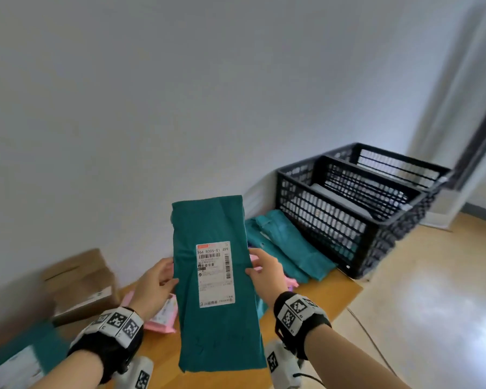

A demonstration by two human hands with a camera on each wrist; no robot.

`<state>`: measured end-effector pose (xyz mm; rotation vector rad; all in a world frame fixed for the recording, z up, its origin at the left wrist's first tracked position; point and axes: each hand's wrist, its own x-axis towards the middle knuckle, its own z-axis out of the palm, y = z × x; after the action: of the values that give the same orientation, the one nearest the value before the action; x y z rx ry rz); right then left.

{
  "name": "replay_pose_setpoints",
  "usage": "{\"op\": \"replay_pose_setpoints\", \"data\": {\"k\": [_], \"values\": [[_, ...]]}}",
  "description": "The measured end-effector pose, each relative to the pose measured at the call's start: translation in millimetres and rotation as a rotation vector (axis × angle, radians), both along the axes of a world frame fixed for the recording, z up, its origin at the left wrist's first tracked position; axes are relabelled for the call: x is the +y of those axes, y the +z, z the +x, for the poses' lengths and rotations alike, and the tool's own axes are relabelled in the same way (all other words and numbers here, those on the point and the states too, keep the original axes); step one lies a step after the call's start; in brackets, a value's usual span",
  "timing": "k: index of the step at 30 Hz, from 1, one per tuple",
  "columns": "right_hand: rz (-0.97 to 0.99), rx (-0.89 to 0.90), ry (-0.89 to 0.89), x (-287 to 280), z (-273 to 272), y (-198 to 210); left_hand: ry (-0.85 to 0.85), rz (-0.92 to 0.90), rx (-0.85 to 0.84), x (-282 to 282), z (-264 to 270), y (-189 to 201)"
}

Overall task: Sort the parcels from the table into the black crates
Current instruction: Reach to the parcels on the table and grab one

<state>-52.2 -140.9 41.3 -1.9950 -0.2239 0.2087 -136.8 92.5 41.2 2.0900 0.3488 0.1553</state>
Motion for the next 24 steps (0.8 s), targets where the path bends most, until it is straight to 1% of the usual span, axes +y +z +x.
{"op": "replay_pose_setpoints", "data": {"k": [5,8,11,13,19,21,24], "values": [[-0.014,0.033,-0.122,-68,-19,-16,-0.103,-0.123,0.046,-59,24,-24],[-0.038,0.021,-0.187,-108,-22,-22,-0.169,-0.118,0.083,-95,43,-34],[-0.042,0.006,-0.243,-146,-23,-24,-0.219,-0.133,0.072,-132,58,-37],[-0.023,0.013,-0.273,-177,-23,-22,-0.247,-0.178,0.070,-164,65,-37],[-0.004,-0.008,-0.313,-275,-17,-20,-0.300,-0.206,0.082,-262,83,-26],[0.004,-0.011,-0.320,-311,-14,-19,-0.292,-0.201,0.090,-299,88,-24],[0.018,-0.002,-0.323,-367,-8,-16,-0.327,-0.167,0.087,-355,94,-22]]}}
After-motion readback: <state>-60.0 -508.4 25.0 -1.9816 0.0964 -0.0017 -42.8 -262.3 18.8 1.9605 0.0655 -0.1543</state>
